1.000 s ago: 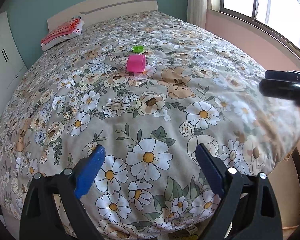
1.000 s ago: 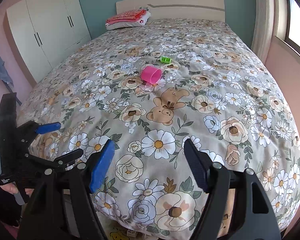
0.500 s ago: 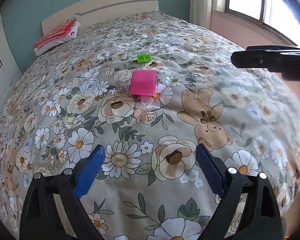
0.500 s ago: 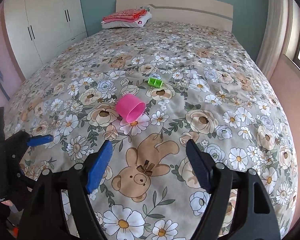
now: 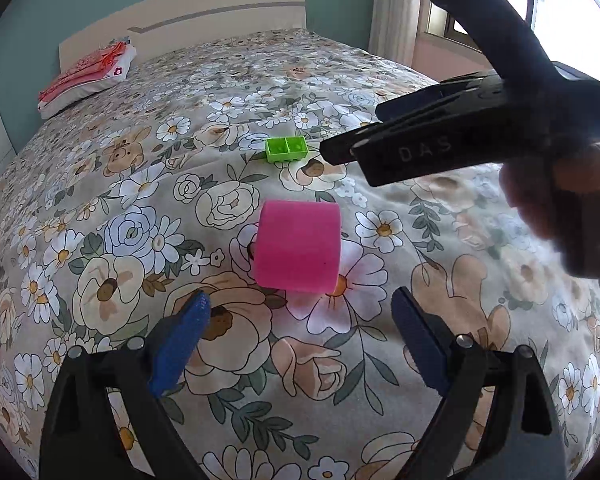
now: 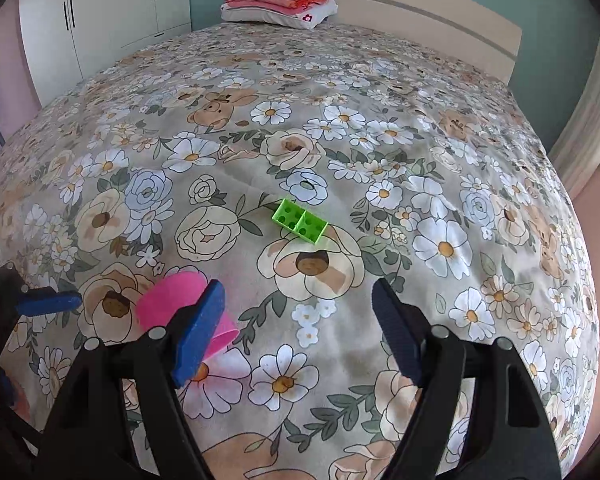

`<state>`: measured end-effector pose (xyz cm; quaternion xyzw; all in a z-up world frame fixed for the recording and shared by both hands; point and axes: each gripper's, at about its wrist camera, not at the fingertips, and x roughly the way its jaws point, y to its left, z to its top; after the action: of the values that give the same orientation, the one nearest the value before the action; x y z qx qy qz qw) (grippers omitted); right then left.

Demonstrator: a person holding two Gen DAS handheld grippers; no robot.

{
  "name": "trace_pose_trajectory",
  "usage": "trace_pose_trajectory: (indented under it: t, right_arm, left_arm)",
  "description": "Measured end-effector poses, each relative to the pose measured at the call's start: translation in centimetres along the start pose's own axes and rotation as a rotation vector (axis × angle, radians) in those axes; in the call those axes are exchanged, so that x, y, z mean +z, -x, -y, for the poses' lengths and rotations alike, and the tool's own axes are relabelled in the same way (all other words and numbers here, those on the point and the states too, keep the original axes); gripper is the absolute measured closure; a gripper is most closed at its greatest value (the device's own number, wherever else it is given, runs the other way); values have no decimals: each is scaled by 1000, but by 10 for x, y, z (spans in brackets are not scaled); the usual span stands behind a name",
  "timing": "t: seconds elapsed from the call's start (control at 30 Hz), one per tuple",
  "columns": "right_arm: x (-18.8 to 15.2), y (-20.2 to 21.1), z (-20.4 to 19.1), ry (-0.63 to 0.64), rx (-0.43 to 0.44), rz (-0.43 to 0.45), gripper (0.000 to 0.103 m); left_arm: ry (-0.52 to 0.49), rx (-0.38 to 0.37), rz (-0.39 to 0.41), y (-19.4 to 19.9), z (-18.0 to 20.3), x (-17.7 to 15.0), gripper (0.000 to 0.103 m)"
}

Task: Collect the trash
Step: 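Grasp the pink cup with the left gripper while the right gripper grasps the green block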

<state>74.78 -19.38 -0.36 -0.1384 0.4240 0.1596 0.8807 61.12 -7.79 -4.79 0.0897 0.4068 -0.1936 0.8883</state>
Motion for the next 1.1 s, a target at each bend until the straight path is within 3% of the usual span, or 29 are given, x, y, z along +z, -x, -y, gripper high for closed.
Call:
trace_pose_trajectory:
  t: [0.17,0.37,0.47,0.57,0.63,0.87,1.1]
  right_arm:
    - [24,-54,-10,151,-60,-59,28]
    - [40,-97,-20,262,-44,-110,28]
    - [42,-111,-14,221,22,-148,37]
    - [41,-113,-6,148,82,-150,52]
    - [40,-111,-3,102,96,-143,55]
    - [31,-94,5,-34,83,-125,55]
    - [22,-37,13,-137,93,-65,55]
  left_arm:
    - [-36,24,-14,-34,-2,9,10]
    - [-24,18,-49,-66,-5,13,10]
    - [0,4,-44,-72,-8,15,14]
    - [34,-11,-40,-77,-16,18,33]
    - [51,-23,-31,-77,-18,19,47]
    - [115,6,-24,-69,-23,18,47]
    - [119,62,-4,-12,-29,12,47]
